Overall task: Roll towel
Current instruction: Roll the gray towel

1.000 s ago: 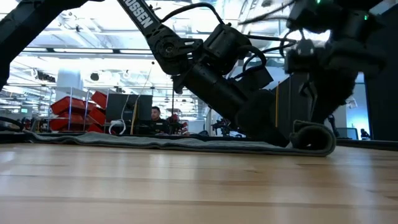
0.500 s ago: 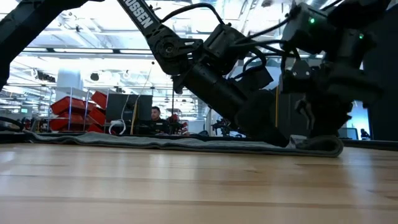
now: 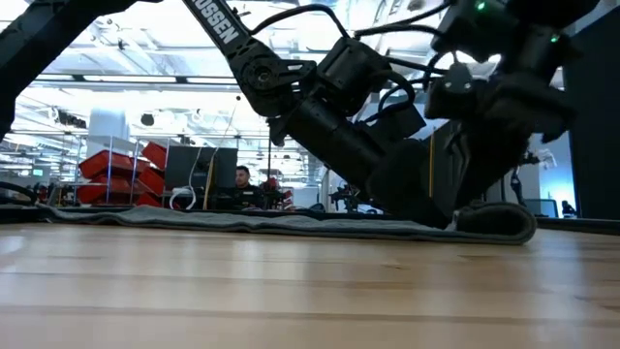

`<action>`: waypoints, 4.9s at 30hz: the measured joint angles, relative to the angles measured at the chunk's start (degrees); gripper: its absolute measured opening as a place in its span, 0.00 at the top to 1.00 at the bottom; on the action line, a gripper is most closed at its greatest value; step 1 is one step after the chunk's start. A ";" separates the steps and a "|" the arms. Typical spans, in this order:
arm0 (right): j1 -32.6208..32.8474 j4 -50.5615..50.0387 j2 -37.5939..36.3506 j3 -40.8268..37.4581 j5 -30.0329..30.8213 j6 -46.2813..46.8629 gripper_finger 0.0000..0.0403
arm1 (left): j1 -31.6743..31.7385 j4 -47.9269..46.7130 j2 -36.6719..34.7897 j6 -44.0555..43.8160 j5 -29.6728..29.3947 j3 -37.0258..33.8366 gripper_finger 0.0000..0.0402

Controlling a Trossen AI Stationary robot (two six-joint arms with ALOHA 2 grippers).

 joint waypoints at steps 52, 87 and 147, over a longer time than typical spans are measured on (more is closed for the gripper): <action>1.12 -6.35 3.90 -0.72 -1.46 5.09 1.00 | 0.64 -2.42 1.51 -1.19 -0.02 -0.19 0.67; -29.73 -13.12 -13.93 -4.15 8.94 -13.58 1.00 | 6.37 -4.15 0.31 4.44 -1.45 9.01 0.67; -40.02 -2.35 0.71 -2.86 -1.22 -22.40 1.00 | 13.46 -2.28 8.90 -5.01 -1.18 9.92 0.67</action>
